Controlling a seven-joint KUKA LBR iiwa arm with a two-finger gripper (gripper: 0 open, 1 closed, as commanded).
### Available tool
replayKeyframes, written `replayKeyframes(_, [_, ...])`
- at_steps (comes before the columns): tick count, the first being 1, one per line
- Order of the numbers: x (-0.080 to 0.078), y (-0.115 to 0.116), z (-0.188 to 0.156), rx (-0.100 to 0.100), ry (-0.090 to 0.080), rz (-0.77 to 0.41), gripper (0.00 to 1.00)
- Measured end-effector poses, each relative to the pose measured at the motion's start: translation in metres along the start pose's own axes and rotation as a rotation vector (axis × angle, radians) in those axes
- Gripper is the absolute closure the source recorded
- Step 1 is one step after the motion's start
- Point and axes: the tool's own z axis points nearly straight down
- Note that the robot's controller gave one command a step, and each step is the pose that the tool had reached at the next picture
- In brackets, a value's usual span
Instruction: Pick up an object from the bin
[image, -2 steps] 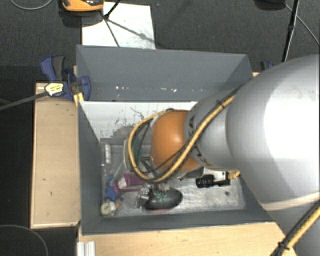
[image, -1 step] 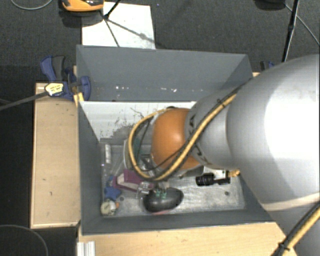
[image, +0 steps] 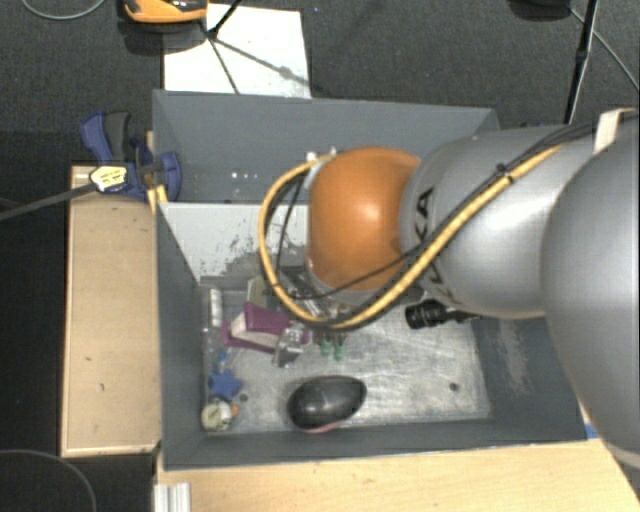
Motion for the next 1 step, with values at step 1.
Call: replayKeyframes(1, [0.0017,0.0208,-0.1700,0.000,-0.002,-0.240,1.00])
